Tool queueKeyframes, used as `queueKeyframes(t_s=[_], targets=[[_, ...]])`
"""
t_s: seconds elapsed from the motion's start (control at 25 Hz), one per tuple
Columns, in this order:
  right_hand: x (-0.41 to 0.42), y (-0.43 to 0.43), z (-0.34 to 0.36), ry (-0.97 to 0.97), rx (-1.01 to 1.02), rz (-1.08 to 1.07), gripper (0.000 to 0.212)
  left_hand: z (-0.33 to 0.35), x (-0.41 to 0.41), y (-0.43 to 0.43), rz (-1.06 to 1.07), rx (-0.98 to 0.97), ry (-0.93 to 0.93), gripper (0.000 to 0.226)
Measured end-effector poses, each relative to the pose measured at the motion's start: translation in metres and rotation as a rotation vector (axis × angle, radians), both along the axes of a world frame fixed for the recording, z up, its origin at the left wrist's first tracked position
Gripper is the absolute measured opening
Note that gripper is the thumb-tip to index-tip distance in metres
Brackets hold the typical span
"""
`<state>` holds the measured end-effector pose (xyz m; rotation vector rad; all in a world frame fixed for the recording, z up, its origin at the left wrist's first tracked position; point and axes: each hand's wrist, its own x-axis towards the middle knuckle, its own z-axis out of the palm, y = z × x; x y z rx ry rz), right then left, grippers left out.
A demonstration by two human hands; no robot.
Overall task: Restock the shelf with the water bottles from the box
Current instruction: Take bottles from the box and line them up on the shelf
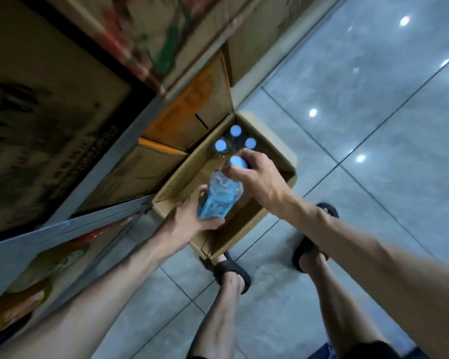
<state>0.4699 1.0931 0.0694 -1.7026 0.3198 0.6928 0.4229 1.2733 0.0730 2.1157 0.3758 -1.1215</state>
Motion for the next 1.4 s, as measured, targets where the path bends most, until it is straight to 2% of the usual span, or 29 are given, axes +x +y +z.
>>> queueKeyframes(t_s=[0.08, 0.16, 0.24, 0.32, 0.48, 0.6, 0.68, 0.76, 0.84, 0.88, 0.92, 1.04, 1.12, 1.2, 1.28, 1.4], targets=[[0.010, -0.021, 0.075, 0.011, 0.045, -0.091, 0.019, 0.063, 0.017, -0.021, 0.018, -0.087, -0.019, 0.083], [0.028, -0.040, 0.156, -0.033, 0.017, -0.096, 0.033, 0.133, 0.039, -0.039, -0.013, -0.133, -0.040, 0.084], [0.048, -0.056, 0.250, -0.115, -0.079, -0.030, 0.037, 0.222, 0.059, -0.055, -0.019, -0.215, -0.056, 0.071], [0.064, -0.065, 0.341, -0.249, -0.156, 0.079, 0.033, 0.312, 0.071, -0.068, -0.012, -0.330, -0.087, 0.051], [0.084, -0.068, 0.485, -0.453, -0.264, 0.237, 0.040, 0.459, 0.075, -0.079, 0.055, -0.463, -0.167, 0.044], [0.091, -0.060, 0.567, -0.561, -0.371, 0.366, 0.054, 0.547, 0.069, -0.080, 0.131, -0.392, -0.273, 0.042], [0.091, -0.051, 0.606, -0.563, -0.338, 0.407, 0.070, 0.589, 0.065, -0.078, 0.155, -0.268, -0.396, 0.037], [0.091, -0.042, 0.632, -0.496, -0.243, 0.359, 0.076, 0.616, 0.062, -0.075, 0.164, -0.071, -0.522, 0.048], [0.095, -0.033, 0.650, -0.429, -0.186, 0.299, 0.067, 0.635, 0.059, -0.074, 0.170, 0.139, -0.595, 0.067], [0.097, -0.028, 0.658, -0.385, -0.132, 0.291, 0.063, 0.644, 0.057, -0.072, 0.189, 0.139, -0.622, 0.070], [0.104, -0.024, 0.662, -0.350, -0.050, 0.294, 0.061, 0.650, 0.056, -0.069, 0.248, 0.034, -0.630, 0.067], [0.119, -0.011, 0.676, -0.310, 0.149, 0.397, 0.042, 0.669, 0.050, -0.045, 0.514, -0.444, -0.520, 0.043], [0.128, -0.002, 0.681, -0.314, 0.200, 0.518, 0.040, 0.674, 0.046, -0.026, 0.573, -0.568, -0.438, 0.034], [0.133, 0.013, 0.683, -0.305, 0.268, 0.607, 0.029, 0.671, 0.044, -0.011, 0.591, -0.586, -0.427, 0.035], [0.135, 0.030, 0.684, -0.281, 0.274, 0.674, 0.027, 0.662, 0.046, 0.000, 0.619, -0.552, -0.488, 0.033], [0.144, 0.056, 0.686, -0.360, 0.111, 0.787, 0.028, 0.644, 0.054, 0.014, 0.662, -0.437, -0.567, 0.044]])
